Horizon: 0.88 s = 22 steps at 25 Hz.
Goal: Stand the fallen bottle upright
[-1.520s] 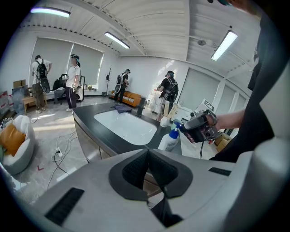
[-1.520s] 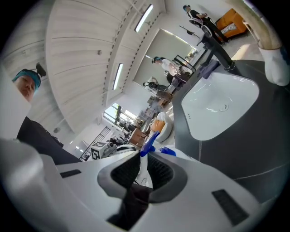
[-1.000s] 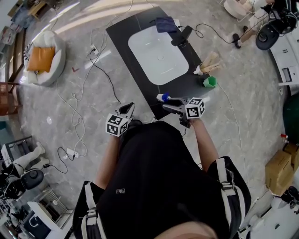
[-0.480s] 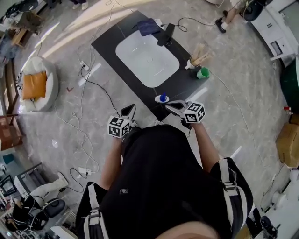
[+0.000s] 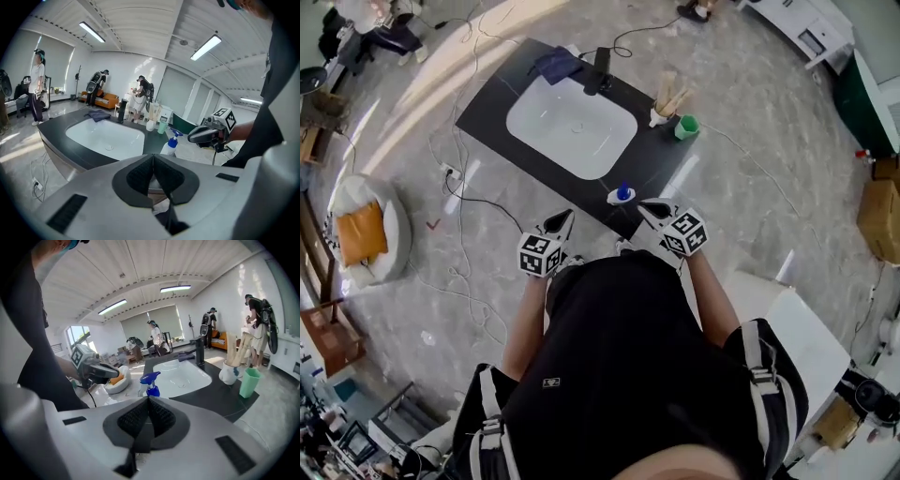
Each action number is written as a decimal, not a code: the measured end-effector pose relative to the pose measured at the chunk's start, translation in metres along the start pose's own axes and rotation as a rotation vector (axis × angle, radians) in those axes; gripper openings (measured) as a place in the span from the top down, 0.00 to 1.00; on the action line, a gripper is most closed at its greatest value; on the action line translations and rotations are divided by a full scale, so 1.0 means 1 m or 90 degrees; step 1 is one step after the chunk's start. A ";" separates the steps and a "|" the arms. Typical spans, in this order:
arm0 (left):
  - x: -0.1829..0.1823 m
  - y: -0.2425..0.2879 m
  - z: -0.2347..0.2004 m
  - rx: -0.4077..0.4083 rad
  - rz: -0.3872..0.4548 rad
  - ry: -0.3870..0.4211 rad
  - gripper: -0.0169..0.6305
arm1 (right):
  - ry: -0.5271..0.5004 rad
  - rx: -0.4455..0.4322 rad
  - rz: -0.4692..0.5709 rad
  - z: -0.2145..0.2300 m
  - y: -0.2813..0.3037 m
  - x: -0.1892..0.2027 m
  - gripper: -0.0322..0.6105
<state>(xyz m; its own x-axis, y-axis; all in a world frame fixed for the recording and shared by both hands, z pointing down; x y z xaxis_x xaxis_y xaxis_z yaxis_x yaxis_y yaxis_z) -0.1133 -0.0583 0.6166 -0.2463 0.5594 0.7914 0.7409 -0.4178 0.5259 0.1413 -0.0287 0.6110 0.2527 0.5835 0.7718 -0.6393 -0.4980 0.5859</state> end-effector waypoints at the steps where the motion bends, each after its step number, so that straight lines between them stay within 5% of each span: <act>1: 0.000 0.000 -0.001 0.010 -0.003 0.006 0.95 | 0.008 0.014 0.003 -0.003 -0.001 0.002 0.86; 22: 0.006 -0.012 -0.008 0.229 -0.074 0.160 0.95 | 0.152 0.321 0.061 -0.094 -0.021 0.044 0.86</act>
<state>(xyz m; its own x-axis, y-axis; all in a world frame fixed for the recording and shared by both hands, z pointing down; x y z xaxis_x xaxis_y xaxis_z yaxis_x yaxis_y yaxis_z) -0.1282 -0.0556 0.6178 -0.4514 0.3786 0.8080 0.8584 -0.0631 0.5091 0.0978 0.0679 0.6098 0.0019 0.6208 0.7840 -0.2109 -0.7661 0.6072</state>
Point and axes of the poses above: the fingertips, and each gripper's own axes: y forward along the fingers, z to its right, x out of its underside, the point moved 6 cm from there along -y, backward along the fingers, and after that the axes turned 2 degrees about -z, right-handed, at the moved point
